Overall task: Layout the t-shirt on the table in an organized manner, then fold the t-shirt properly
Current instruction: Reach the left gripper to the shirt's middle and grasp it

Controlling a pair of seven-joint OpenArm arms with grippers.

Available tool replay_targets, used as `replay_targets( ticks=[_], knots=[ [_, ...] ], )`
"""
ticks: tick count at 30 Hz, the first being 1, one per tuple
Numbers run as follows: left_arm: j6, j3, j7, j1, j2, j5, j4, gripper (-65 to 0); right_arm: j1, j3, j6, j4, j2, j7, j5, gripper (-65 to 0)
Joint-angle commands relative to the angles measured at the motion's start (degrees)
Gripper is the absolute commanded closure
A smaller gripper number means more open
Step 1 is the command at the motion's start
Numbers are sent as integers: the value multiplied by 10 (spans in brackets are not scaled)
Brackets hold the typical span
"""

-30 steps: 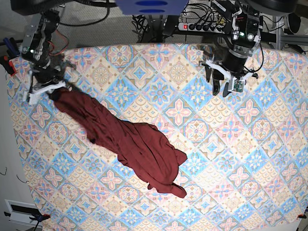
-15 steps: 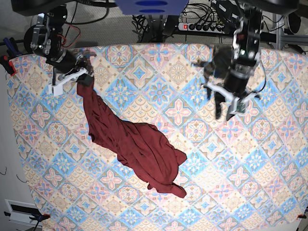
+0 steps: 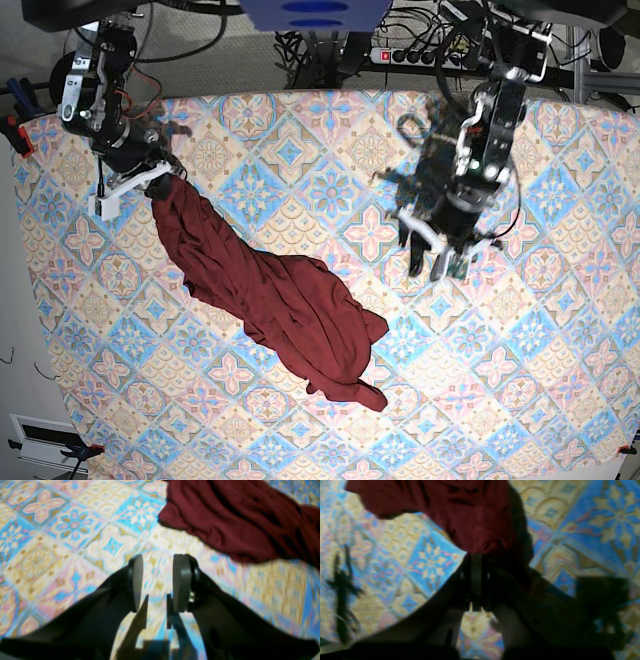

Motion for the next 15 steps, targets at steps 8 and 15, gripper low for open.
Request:
replay_targets(
  ticks=[8, 15],
  knots=[
    [-2, 72, -14, -137, 36, -2, -129, -199, 4, 3, 3, 9, 6, 12, -59, -12],
    [-2, 105, -14, -209, 83, -3, -250, -211, 4, 7, 1, 9, 4, 12, -64, -135]
  ],
)
